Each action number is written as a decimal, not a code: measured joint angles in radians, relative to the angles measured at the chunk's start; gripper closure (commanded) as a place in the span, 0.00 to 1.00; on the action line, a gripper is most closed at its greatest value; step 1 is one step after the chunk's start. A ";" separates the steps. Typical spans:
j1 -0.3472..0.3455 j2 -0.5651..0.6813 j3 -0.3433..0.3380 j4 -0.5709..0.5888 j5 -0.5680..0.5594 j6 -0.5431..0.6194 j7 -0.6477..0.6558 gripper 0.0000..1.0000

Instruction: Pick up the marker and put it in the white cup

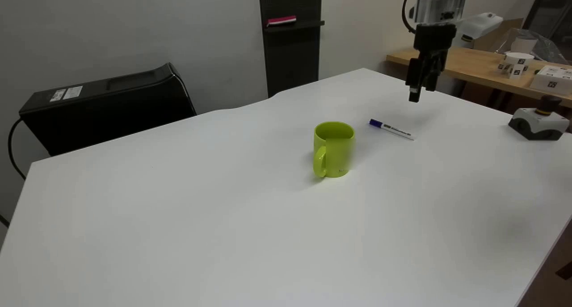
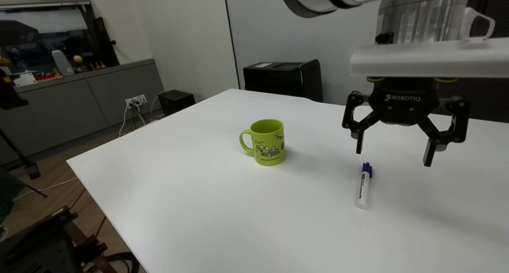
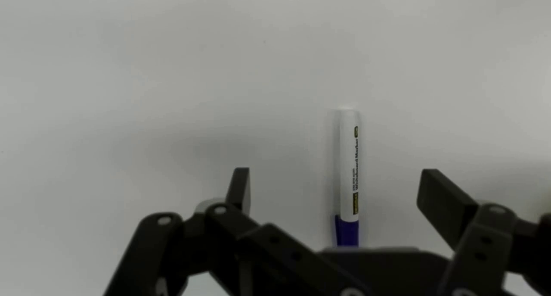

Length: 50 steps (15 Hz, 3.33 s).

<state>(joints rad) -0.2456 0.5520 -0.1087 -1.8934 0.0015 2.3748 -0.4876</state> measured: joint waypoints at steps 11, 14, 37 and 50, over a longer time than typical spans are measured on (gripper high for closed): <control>-0.003 0.087 0.042 0.020 0.001 0.166 0.097 0.00; -0.001 0.099 0.052 0.020 0.001 0.178 0.108 0.00; 0.000 0.187 0.040 0.021 -0.005 0.283 0.177 0.00; 0.022 0.204 0.037 0.026 -0.022 0.300 0.197 0.83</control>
<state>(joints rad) -0.2234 0.7559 -0.0717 -1.8670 -0.0201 2.6743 -0.2904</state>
